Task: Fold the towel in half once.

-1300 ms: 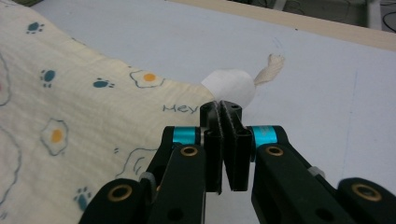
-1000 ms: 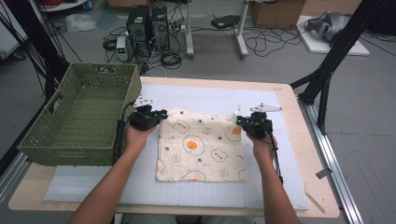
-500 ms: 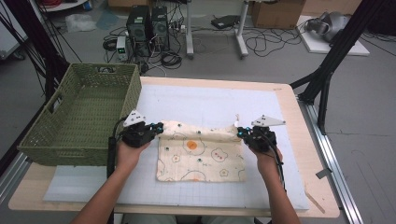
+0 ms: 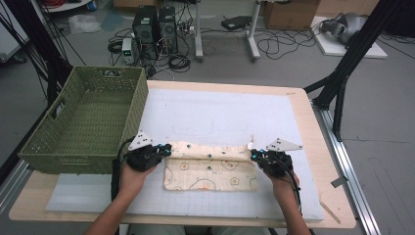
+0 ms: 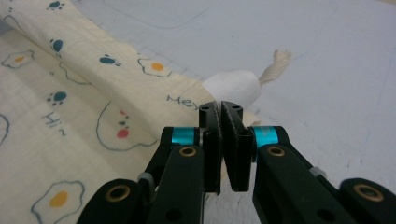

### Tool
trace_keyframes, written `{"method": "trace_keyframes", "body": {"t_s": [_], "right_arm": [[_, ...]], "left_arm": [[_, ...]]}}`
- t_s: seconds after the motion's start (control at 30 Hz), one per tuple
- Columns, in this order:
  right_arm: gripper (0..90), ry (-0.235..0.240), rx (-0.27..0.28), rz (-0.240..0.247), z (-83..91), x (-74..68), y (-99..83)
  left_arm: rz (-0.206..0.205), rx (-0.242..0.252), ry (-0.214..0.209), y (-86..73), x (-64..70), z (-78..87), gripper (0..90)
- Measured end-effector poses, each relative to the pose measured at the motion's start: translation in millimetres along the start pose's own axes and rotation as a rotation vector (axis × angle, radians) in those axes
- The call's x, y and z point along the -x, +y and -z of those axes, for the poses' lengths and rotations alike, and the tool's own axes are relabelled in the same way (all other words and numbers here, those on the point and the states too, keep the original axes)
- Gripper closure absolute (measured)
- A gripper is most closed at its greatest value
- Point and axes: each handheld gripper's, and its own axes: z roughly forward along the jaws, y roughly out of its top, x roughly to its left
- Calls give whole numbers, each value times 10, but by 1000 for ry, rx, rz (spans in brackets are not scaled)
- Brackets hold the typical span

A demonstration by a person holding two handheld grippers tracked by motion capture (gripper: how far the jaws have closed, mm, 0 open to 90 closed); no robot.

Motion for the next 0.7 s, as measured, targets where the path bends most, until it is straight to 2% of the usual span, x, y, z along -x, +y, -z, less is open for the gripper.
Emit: {"method": "trace_keyframes", "body": {"t_s": [0.13, 0.2, 0.3, 0.33, 0.37, 0.47, 0.53, 0.6, 0.63, 0.67, 0.7], "right_arm": [[859, 9, -28, -1, 1, -21, -88], [816, 11, -39, -9, 4, -13, -117], [663, 6, -2, -48, 56, 30, -102], [565, -10, 17, -69, 76, 50, -82], [524, -30, 36, -97, 96, 77, -60], [463, -65, 62, -134, 117, 157, 23], [422, -54, 62, -159, 79, 202, 86], [410, -33, 32, -168, -7, 224, 128], [412, -15, 19, -170, -54, 225, 137], [420, 10, 10, -183, -99, 222, 140], [456, 31, 3, -183, -141, 224, 136]], "left_arm": [[-9, -26, -12, -69, 22, 12, 822], [14, -23, -24, -77, 0, 25, 705], [50, 35, -33, -9, -62, 75, 529], [59, 46, -46, 27, -90, 86, 488], [65, 55, -57, 60, -117, 85, 473], [71, 39, -45, 140, -172, 14, 445], [81, 27, -38, 148, -190, -61, 441], [100, -10, -54, 125, -194, -135, 444], [96, -32, -62, 107, -185, -170, 463], [90, -57, -66, 90, -173, -199, 500], [82, -85, -76, 75, -165, -219, 577]]}}
